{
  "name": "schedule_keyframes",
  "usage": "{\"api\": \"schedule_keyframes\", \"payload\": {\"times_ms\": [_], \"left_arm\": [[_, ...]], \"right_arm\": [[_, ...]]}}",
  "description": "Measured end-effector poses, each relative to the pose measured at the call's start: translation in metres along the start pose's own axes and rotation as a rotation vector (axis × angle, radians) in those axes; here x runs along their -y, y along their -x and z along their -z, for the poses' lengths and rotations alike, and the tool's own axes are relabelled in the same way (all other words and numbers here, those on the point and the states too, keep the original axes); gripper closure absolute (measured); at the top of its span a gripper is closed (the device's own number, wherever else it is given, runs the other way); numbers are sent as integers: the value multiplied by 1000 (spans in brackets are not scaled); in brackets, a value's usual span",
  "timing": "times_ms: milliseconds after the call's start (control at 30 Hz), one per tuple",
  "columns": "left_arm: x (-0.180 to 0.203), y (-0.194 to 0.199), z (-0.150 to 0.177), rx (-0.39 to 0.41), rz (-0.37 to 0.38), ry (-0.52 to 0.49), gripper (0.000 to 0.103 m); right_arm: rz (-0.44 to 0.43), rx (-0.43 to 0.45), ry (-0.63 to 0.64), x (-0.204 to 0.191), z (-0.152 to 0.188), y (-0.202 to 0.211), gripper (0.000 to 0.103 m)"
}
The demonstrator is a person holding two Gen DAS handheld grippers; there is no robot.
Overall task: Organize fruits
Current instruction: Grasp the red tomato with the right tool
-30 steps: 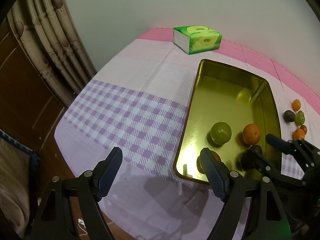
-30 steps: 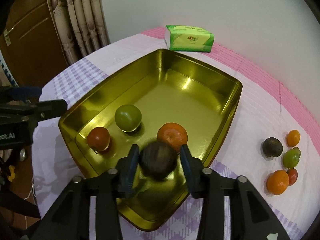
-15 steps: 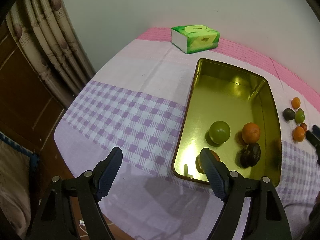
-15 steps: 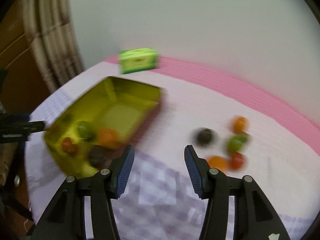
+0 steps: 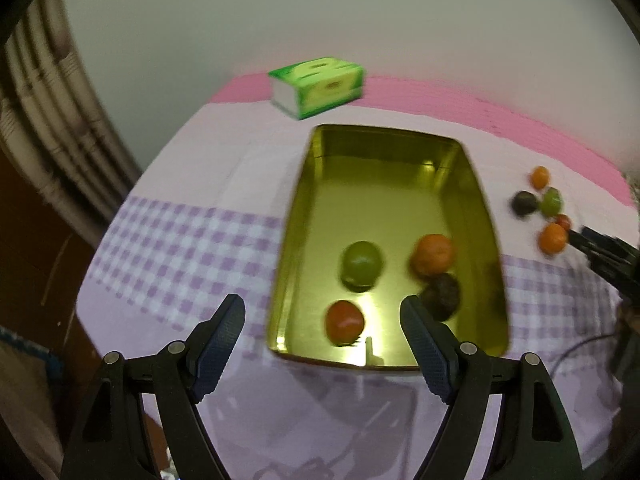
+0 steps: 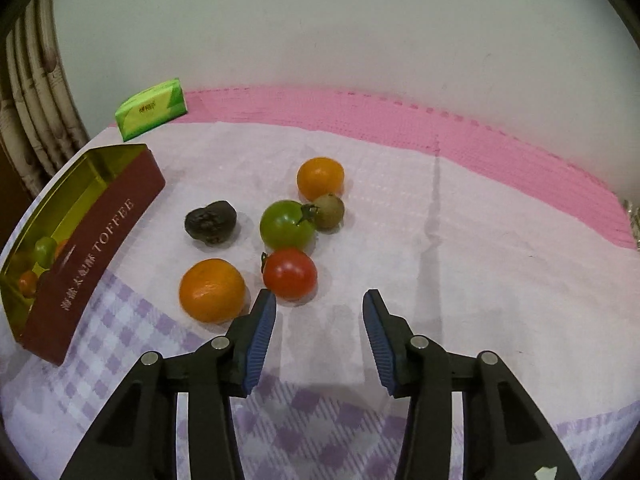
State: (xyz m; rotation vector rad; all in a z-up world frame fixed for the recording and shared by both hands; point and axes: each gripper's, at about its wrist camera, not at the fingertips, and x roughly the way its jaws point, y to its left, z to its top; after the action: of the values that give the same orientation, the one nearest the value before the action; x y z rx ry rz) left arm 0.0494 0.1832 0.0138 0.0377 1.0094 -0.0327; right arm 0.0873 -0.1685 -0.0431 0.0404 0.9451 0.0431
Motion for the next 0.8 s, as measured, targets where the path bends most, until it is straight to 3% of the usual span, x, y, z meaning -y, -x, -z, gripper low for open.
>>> {"api": "schedule_keyframes", "payload": {"times_ms": [233,300,333,433,800], "left_arm": [[49,2,-9,-9,68,-81,23],[66,1,-14,-11,88,-103,23],[76,0,-17,-10,98,-114,23],[98,-5,-25,-14,117,-143,23],[201,-50,-40,-52,218,-225,23]], "right_arm": [[-47,7,24,-3,-6,-13,61],[-53,8,29,-4,-7,-17,66],[-59,6,25,-4,-8,-18,73],[-63,14,16,-2,-5,-17,74],[151,32,-59,39,22,8,74]]}}
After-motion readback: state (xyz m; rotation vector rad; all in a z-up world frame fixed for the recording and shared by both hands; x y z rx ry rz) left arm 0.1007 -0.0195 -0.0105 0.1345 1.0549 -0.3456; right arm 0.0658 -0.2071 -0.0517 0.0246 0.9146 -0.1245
